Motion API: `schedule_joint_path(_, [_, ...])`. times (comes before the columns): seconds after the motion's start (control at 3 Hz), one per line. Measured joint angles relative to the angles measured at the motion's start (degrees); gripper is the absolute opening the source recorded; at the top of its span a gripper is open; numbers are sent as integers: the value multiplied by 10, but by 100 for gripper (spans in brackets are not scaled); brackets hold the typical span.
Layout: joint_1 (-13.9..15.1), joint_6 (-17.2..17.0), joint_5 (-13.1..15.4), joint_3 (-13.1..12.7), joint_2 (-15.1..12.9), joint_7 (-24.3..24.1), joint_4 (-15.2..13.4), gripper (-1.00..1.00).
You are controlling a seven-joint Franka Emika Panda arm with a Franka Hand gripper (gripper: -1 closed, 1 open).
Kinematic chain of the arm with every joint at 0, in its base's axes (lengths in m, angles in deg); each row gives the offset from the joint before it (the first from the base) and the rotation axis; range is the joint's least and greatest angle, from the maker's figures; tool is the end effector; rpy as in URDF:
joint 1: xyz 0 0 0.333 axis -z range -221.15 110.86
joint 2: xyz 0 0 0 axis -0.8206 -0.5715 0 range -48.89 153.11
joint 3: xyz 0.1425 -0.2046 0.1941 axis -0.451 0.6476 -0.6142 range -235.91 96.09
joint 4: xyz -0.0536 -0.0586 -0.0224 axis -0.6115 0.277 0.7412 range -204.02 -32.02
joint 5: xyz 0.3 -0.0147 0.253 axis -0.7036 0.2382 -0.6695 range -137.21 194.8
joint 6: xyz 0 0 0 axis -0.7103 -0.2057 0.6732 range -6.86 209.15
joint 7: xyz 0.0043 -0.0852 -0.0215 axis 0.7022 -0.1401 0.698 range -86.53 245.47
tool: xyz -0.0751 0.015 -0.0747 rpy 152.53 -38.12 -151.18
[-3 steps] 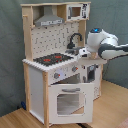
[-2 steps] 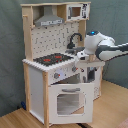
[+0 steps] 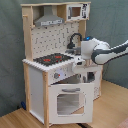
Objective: Play with the kitchen
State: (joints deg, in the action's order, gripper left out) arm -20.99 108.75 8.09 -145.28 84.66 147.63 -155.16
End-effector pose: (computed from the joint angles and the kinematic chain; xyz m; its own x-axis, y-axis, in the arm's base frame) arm 0.3376 0.3661 0.4151 -0.1111 0.9730 -0.2024 0.9875 0.1310 0.0878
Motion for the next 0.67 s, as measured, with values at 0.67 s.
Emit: schedule_joint_path(0.67, [74,53,-1,-95,-24,-17,-1,100])
